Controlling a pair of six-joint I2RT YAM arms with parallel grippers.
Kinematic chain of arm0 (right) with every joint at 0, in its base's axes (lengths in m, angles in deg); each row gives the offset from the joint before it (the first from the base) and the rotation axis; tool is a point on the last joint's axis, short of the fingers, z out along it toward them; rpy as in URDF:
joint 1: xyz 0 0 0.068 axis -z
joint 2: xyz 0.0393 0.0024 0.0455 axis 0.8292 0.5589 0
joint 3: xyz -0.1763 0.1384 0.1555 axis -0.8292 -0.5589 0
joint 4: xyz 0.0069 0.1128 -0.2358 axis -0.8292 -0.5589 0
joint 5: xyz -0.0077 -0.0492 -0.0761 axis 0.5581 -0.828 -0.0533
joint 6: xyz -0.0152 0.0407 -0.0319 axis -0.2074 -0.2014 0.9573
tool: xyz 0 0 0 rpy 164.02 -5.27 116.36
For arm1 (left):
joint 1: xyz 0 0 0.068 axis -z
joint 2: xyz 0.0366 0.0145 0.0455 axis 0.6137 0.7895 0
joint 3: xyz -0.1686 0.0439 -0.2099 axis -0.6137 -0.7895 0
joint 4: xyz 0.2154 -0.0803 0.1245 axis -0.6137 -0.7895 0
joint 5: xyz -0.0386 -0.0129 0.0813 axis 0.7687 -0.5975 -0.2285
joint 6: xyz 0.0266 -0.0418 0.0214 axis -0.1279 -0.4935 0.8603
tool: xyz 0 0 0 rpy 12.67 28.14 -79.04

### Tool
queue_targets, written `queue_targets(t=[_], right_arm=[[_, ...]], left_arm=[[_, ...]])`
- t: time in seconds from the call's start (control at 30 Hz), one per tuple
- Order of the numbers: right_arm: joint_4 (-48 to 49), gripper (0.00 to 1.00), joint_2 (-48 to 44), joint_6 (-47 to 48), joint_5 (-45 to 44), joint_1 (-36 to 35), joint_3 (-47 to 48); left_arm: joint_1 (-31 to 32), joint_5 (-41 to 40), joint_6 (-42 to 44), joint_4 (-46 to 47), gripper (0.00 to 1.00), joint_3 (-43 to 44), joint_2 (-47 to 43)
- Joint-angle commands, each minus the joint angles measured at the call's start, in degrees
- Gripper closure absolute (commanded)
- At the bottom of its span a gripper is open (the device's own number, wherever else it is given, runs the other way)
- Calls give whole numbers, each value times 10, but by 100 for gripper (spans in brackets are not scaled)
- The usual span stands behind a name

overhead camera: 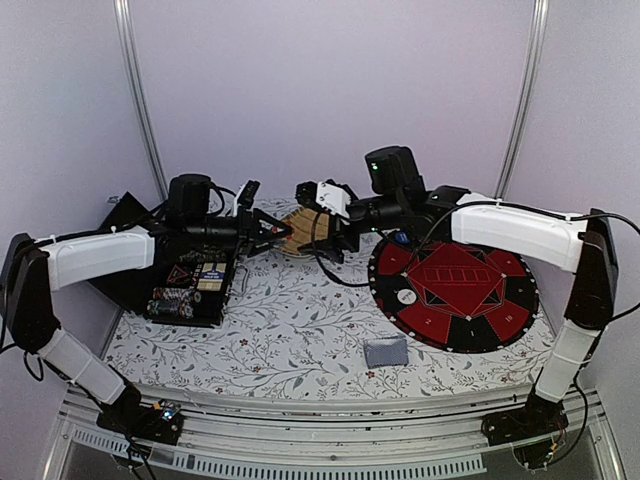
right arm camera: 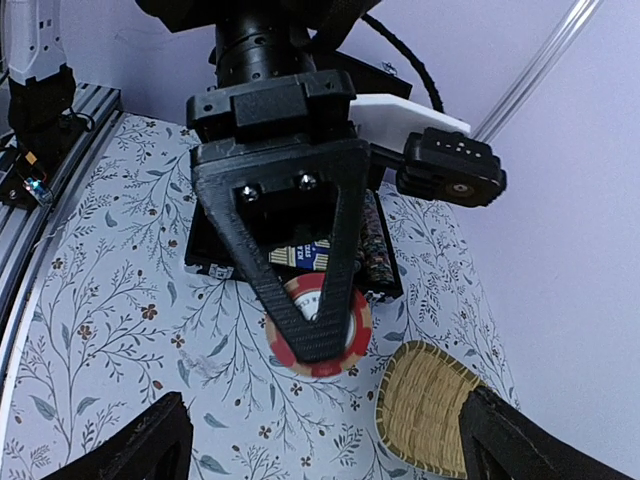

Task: Distribute texas hold em gaming equipment
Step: Pass from the left arm to the right

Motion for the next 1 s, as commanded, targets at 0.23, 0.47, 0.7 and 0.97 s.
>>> queue_targets(t=[0.23, 0.47, 0.7, 0.97], right_arm=[[8, 12, 95, 12, 40, -13, 94], [-2, 31, 124, 28, 49, -16, 123], [14, 30, 131, 70, 7, -30, 121], [40, 33, 134, 73, -26, -38, 114]], left_arm=[[6, 80, -30, 104, 100, 20, 19], [6, 83, -31, 108, 100, 14, 14], [6, 83, -32, 109, 100, 15, 16], [6, 86, -34, 113, 100, 14, 19]])
